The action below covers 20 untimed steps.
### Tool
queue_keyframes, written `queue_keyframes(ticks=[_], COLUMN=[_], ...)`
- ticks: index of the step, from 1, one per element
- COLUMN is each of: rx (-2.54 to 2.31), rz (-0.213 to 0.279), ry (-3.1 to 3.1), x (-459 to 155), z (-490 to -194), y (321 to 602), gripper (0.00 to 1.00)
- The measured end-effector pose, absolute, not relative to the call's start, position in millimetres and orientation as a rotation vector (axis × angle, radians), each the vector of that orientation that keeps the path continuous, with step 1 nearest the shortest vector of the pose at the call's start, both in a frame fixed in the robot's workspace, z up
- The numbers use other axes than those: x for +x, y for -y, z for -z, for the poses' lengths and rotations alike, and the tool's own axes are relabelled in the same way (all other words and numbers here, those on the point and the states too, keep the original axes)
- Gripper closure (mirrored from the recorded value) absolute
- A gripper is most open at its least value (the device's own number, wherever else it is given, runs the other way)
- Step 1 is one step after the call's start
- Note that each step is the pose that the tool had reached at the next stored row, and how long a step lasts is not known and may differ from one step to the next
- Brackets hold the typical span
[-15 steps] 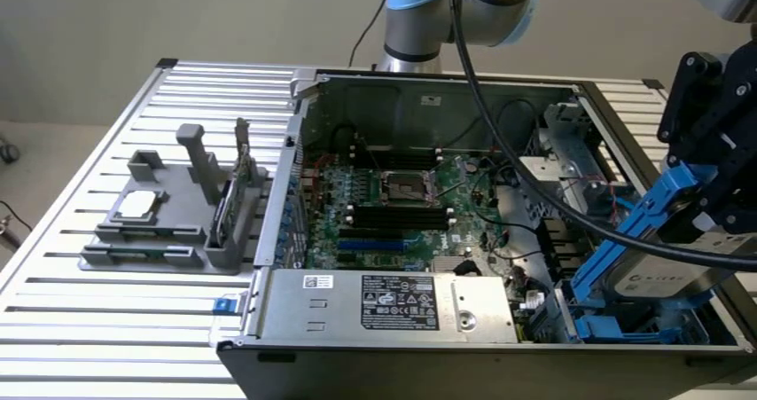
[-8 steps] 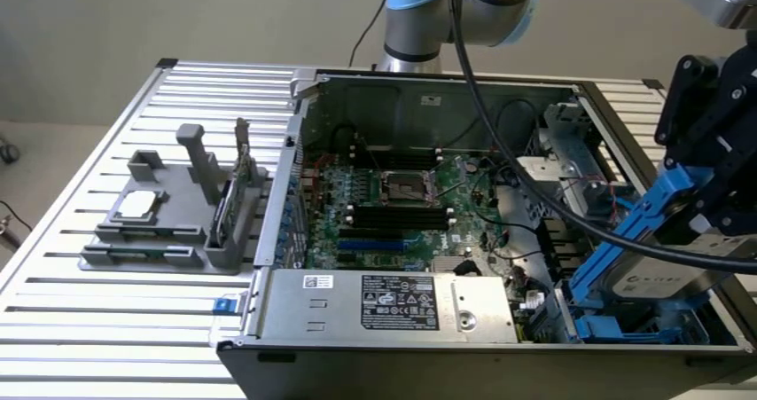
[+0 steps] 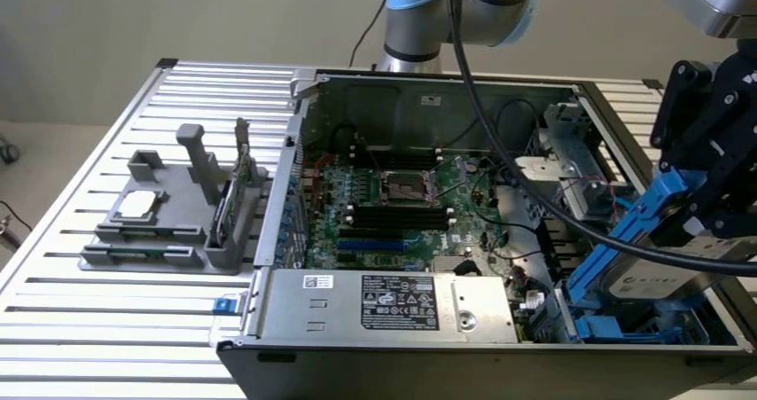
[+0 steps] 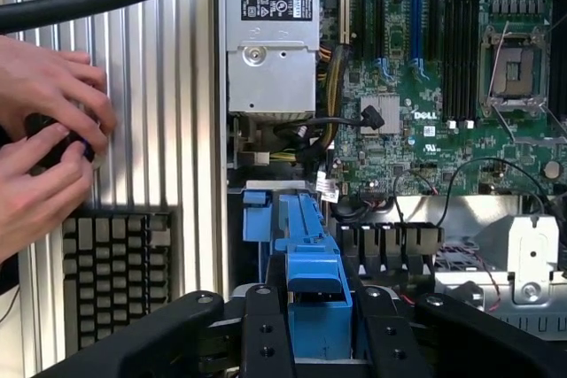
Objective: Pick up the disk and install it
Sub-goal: 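Insert the disk into the insertion slot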
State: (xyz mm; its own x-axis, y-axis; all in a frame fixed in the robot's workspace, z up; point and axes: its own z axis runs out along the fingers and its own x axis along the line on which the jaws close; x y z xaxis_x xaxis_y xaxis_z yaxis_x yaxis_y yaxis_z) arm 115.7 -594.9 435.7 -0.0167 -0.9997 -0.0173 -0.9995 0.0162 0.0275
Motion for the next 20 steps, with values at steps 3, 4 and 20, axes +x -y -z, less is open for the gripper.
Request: queue_keyframes(ticks=[3,4,20], rx=[2.197,2.197,2.196], rz=[0.05,0.05,0.052], ry=[2.234,2.234,2.234], x=[115.7,115.7,115.6], z=[-433.4,-432.5,-417.0], y=[594.5,594.4,593.6], gripper=[0.67,0.67,0.67])
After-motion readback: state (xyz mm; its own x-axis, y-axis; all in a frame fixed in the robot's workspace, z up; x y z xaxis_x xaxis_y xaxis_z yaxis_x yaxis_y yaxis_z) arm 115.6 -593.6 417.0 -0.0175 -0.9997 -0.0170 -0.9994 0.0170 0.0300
